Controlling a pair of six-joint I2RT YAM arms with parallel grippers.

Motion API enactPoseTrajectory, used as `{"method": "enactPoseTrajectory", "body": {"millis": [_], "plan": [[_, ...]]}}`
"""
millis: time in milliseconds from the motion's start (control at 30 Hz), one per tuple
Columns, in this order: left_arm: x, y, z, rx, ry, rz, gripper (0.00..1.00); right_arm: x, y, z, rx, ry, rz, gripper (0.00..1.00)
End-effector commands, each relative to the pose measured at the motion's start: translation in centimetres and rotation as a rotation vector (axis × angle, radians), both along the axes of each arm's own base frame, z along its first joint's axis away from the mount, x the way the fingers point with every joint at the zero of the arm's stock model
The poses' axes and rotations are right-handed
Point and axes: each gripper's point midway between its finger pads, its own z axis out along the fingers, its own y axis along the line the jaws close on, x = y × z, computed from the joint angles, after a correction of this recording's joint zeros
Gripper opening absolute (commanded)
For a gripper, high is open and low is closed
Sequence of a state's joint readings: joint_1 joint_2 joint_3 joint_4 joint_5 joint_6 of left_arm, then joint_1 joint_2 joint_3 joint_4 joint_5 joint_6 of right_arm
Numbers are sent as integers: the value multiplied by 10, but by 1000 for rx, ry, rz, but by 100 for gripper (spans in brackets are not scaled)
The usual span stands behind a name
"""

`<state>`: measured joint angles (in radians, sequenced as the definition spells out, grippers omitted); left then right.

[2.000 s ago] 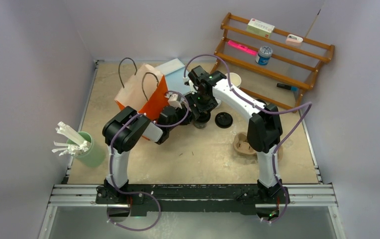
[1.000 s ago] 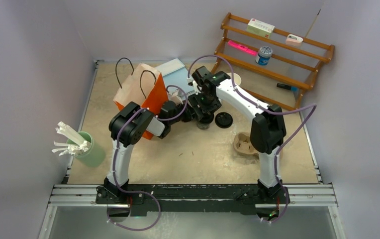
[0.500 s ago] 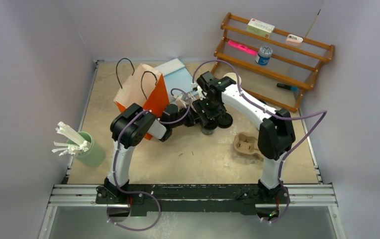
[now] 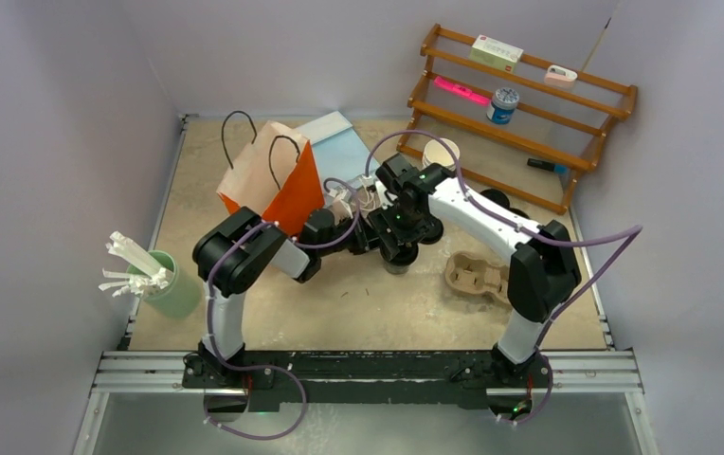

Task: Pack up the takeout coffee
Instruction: Close the cup lid on the coffee cup.

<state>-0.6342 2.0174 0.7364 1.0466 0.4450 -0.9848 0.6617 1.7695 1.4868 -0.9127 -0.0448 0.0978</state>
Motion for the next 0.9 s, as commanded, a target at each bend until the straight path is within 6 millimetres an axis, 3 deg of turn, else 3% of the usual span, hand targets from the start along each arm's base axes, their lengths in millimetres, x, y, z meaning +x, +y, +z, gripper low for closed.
{"method": "enactPoseTrajectory", "body": {"millis": [0, 500, 633, 867], "plan": [[-39, -8, 26, -52, -35, -104, 0, -15, 19, -13, 56, 27, 26, 38], [-52, 35, 15, 34, -14, 81, 0, -15, -3, -46, -160, 4, -5, 37], [-59, 48, 32, -4, -49, 123, 0, -15, 0, -47, -141, 6, 7, 37], [-71, 68, 72, -79, -117, 176, 23, -15, 5, -49, -117, 13, 26, 36]]}}
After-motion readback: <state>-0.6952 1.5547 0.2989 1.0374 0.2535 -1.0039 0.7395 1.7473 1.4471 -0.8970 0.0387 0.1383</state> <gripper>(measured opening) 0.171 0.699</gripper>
